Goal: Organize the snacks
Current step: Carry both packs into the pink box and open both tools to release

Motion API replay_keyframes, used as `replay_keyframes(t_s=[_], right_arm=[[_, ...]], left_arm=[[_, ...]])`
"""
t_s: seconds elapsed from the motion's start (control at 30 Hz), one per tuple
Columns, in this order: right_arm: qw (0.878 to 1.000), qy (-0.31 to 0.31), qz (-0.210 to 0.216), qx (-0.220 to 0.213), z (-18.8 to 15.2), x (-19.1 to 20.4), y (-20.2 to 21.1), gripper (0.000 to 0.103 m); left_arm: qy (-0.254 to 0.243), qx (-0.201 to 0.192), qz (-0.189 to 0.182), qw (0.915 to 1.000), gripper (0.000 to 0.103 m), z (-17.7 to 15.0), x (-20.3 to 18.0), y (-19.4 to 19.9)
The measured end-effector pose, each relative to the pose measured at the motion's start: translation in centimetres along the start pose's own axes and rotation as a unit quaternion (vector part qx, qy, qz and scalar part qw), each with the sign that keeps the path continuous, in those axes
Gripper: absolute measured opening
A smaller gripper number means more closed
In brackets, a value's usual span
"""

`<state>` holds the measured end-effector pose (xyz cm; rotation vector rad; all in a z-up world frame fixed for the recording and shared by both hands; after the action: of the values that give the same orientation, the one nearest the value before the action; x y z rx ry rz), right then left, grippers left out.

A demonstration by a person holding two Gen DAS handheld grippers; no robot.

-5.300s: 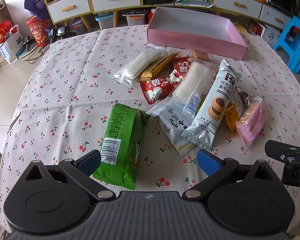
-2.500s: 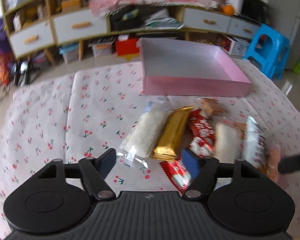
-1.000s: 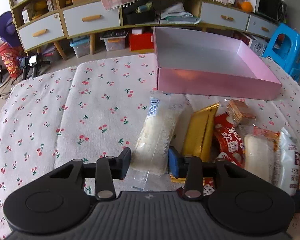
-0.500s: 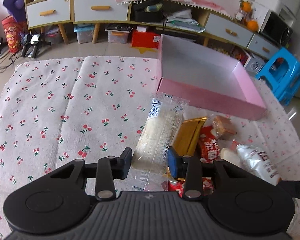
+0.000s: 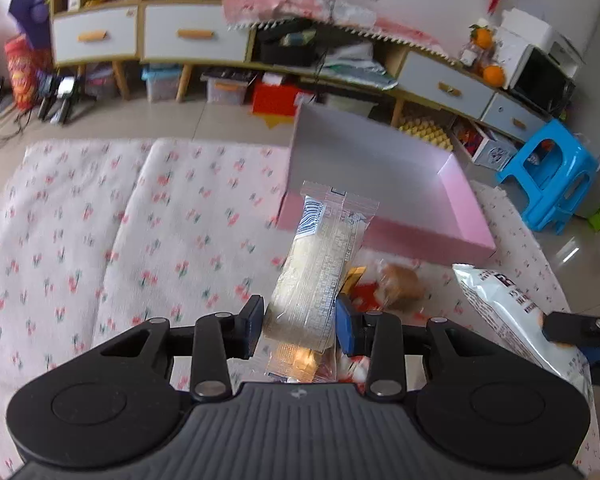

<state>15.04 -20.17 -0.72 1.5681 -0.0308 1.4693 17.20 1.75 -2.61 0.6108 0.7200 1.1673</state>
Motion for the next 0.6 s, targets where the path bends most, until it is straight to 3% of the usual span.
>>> replay_keyframes(t_s=[0.23,0.4,0.6], right_arm=[[0.999,0.006,-0.006,-0.039,4.9,0.3,-0.8,0.027],[0.997,0.047,-0.005,-0.066,8.7,0.7,-2.6,0.027],[0.989,0.103,-0.008,-0.106,11.5,0.1,-5.2,0.027]], left_arm=[[-0.022,-0.013,-0.006,0.9996,0.034,4.6,-1.9,-2.7],[-0.074,-0.024,0.020,0.9968,0.034,7.0,-3.1,-6.0],[-0.127,-0.041,0.025,0.9908,0.035,7.2,-3.5,-9.6]])
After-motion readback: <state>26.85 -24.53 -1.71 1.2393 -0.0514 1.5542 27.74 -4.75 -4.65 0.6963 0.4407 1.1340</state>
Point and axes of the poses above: each gripper's, at about its wrist camera, not at the fingertips, and y roughly against the way its jaws point, x to its left, z to its top, the point moved 6 cm from there along -y, roughly the way its jaws point, and after that the axes turned 2 degrees about -y, right-handed, at the moved point
